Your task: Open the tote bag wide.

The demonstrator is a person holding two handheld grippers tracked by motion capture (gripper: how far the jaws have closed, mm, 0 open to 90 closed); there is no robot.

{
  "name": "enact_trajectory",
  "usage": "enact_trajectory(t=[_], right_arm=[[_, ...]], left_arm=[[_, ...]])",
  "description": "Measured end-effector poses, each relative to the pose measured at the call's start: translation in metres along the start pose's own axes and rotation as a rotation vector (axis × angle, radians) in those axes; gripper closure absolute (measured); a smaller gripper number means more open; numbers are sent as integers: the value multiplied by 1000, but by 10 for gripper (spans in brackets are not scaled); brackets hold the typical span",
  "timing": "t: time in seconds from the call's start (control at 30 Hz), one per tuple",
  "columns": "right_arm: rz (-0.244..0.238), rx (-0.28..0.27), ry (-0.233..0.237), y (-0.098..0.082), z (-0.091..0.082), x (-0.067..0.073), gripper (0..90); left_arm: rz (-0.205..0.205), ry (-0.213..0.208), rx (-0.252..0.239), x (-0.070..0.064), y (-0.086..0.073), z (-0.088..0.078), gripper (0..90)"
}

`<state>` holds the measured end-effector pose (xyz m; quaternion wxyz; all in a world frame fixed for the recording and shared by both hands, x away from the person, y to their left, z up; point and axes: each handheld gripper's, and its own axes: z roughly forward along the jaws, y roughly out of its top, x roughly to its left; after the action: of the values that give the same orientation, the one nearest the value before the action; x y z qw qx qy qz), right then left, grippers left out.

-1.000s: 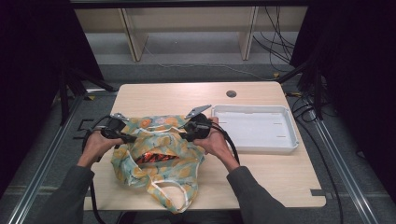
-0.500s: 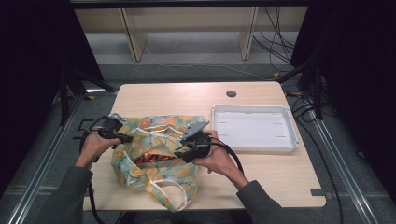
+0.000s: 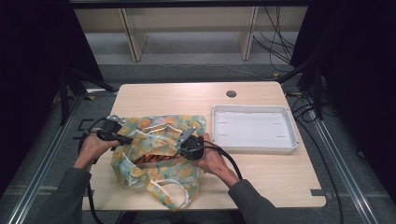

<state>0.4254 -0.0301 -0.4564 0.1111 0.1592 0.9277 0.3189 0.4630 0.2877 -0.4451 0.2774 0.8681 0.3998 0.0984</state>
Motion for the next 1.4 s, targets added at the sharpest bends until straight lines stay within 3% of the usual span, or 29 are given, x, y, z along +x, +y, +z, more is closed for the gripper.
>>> enact_trajectory(t=[0.1, 0.2, 0.27, 0.3, 0.33, 0.4, 0.47, 0.53, 0.57, 0.6, 0.63, 0.73, 0.77, 0.8, 0.93, 1.0, 1.1, 1.13, 1.17, 1.2, 1.4], right_arm=[[28, -42, 26, 1, -5, -4, 900], [97, -116, 74, 1, -17, -12, 900], [143, -139, 85, 2, -24, -15, 900], [141, -150, 83, 3, -27, -18, 900], [159, -164, 93, 5, -33, -20, 900], [150, -185, 78, 7, -35, -21, 900], [146, -185, 81, 8, -37, -21, 900], [144, -189, 79, 10, -37, -21, 900], [144, -189, 79, 10, -37, -21, 900], [145, -188, 81, 11, -37, -21, 900], [145, -190, 81, 11, -37, -21, 900], [146, -191, 89, 12, -38, -20, 900], [141, -187, 94, 12, -40, -20, 900], [140, -203, 93, 12, -40, -21, 900], [141, -210, 113, 15, -46, -21, 900], [134, -226, 115, 16, -47, -20, 900], [132, -228, 129, 17, -51, -17, 900], [120, -224, 130, 17, -53, -17, 900], [128, -225, 133, 17, -54, -16, 900], [119, -228, 138, 17, -55, -15, 900], [125, -261, 158, 14, -75, -12, 900]], left_arm=[[-4, -10, -2, -3, 1, -6, 800], [4, 2, 13, -11, 4, -25, 578], [29, 42, -4, -22, 8, -45, 475], [54, 57, -37, -28, 9, -56, 456], [67, 58, -35, -32, 10, -63, 417], [118, 87, -55, -48, 8, -77, 412], [166, 65, -31, -67, 5, -81, 413], [210, 55, -41, -88, 0, -70, 419], [241, 44, -27, -91, 0, -65, 419], [239, 35, -16, -96, -1, -58, 412], [219, 47, -25, -99, -1, -49, 392], [228, 130, -3, -96, 0, -28, 324], [232, 136, -1, -95, 0, -22, 301], [248, 139, 0, -94, -1, -17, 314], [245, 166, -33, -98, -2, -5, 417], [284, 155, -43, -99, -1, -4, 595], [297, 137, -62, -99, 0, -10, 843], [301, 125, -69, -99, 0, -14, 886], [313, 108, -56, -99, 1, -17, 893], [320, 90, -90, -101, 0, -23, 894], [374, -25, -128, -106, 11, -66, 896]])
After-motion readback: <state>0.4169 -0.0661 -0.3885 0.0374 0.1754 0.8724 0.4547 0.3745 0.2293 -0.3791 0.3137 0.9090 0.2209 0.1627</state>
